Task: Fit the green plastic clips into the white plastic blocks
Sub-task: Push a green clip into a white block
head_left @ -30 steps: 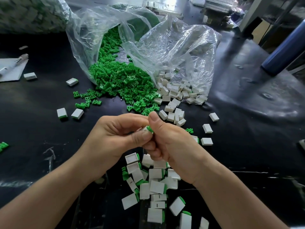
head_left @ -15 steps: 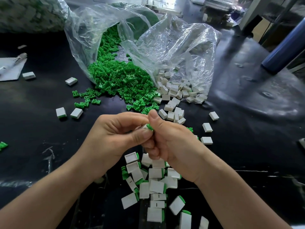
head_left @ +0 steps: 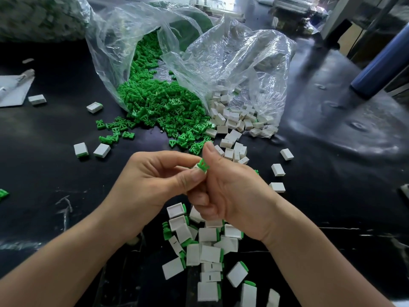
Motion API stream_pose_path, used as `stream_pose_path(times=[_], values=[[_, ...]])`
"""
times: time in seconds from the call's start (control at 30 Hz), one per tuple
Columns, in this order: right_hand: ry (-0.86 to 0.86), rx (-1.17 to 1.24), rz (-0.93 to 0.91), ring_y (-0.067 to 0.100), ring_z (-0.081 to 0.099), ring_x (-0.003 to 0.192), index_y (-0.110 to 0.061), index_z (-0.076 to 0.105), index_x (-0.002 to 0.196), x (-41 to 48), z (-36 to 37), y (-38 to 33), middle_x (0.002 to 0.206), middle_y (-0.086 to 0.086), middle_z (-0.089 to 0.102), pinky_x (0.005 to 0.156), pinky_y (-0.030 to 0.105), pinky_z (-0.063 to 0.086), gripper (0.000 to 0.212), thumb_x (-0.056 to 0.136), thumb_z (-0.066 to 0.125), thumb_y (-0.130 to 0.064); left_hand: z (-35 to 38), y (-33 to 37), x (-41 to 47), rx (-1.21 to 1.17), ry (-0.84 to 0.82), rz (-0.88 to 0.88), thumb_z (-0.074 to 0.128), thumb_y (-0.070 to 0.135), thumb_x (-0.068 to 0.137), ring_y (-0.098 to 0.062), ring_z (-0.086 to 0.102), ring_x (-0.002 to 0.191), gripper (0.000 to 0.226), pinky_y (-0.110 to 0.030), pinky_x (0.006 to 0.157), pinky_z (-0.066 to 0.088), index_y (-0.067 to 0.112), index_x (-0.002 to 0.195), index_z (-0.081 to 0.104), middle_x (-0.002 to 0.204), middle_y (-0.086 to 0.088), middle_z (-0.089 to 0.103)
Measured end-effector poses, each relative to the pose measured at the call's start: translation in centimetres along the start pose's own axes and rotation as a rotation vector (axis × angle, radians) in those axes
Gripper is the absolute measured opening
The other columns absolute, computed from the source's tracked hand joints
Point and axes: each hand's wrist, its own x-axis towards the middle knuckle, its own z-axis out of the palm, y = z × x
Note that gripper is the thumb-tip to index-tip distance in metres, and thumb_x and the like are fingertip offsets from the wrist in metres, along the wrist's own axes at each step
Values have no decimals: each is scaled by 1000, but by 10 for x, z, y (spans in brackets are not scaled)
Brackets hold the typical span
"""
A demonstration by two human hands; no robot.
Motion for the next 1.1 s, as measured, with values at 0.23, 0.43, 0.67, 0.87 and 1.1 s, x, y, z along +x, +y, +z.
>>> stream_pose_path(times=[0.23, 0.43, 0.67, 0.87, 1.1], values=[[-49, 3, -55, 5, 34, 53, -22, 64, 106, -1, -1, 0, 63, -3, 39, 46, 13, 30, 50, 83, 37, -58, 0, -1, -1, -81, -27, -22, 67, 18, 60, -22, 62, 49, 22, -29, 51, 53, 14, 78, 77, 56, -14, 65], [-131, 74, -56, 3, 36, 57, -25, 66, 103, -1, -2, 0, 68, -4, 39, 51, 13, 30, 47, 88, 29, -50, 1, -1, -3, -107, -7, -27, 67, 18, 57, -13, 59, 45, 23, -25, 50, 52, 14, 77, 77, 54, -6, 65], [-52, 8, -101, 4, 40, 52, -26, 67, 102, 2, 3, 3, 57, -6, 45, 48, 16, 32, 46, 86, 31, -50, -1, 2, -2, -56, -21, -8, 67, 18, 62, -24, 58, 44, 23, -33, 48, 52, 5, 80, 74, 53, -10, 64], [17, -41, -70, 8, 39, 52, -14, 62, 97, -2, -3, -2, 53, -6, 46, 48, 17, 32, 50, 81, 37, -55, -1, 5, -3, -77, -75, -20, 73, 26, 63, -24, 64, 56, 29, -30, 58, 54, 10, 86, 76, 67, -14, 69], [120, -361, -39, 9, 42, 49, 10, 57, 96, -2, -3, 1, 50, -8, 48, 52, 21, 33, 80, 69, 34, -62, -1, 5, -1, -46, -81, -46, 61, 14, 67, -24, 63, 52, 22, -26, 55, 53, 4, 82, 75, 61, -15, 67]])
